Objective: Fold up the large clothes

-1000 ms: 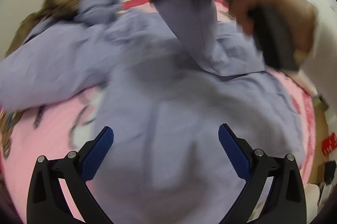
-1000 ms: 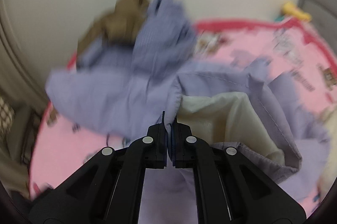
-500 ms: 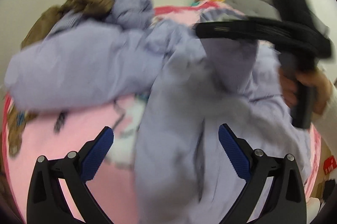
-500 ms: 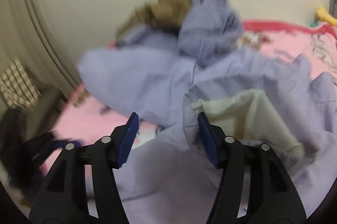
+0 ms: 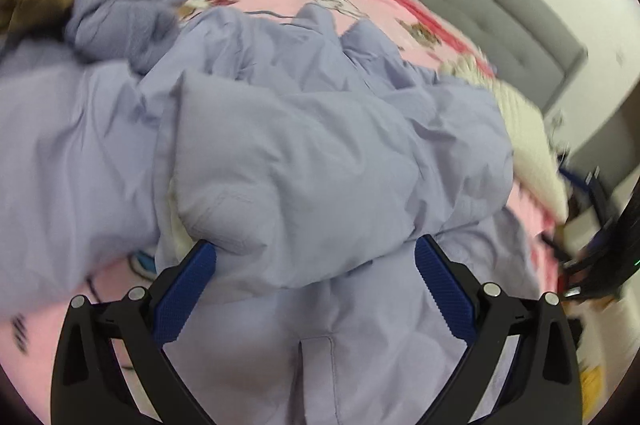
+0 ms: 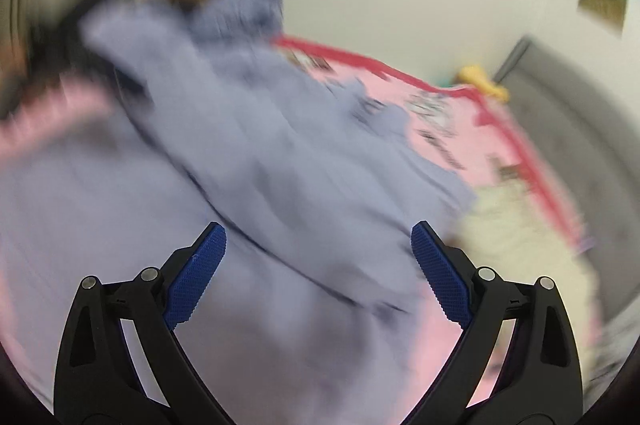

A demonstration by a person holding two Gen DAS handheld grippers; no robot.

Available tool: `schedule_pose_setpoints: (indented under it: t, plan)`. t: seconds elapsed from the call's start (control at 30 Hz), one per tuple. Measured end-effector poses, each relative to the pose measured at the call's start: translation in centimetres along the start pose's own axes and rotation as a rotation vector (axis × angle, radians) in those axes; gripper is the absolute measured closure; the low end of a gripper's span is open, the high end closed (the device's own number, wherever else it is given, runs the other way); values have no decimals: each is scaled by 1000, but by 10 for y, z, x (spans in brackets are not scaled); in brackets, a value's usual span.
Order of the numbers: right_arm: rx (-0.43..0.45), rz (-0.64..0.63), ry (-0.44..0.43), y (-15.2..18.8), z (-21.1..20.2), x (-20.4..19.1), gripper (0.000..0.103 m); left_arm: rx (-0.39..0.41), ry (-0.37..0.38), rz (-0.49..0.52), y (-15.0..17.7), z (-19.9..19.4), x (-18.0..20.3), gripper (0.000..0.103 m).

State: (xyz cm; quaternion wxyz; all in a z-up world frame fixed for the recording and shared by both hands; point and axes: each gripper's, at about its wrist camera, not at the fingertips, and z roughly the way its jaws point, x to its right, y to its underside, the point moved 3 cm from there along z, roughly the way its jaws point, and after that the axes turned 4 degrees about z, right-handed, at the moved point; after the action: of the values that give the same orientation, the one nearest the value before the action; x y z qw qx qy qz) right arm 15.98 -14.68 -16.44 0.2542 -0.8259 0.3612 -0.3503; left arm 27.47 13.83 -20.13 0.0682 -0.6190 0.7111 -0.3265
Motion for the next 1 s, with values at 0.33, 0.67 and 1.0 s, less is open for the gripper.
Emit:
schedule_pose_setpoints:
  t: [0.33, 0.67, 1.0]
  plan:
    - [-6, -406, 299, 52, 34, -23, 29, 124, -32, -83, -6, -19, -30, 5]
    - [-53, -311, 343, 47, 52, 2, 33, 78, 126, -88, -35, 3, -36, 48]
    - [-55, -272, 322, 41, 76, 1, 32, 105, 20, -91, -25, 4, -31, 93]
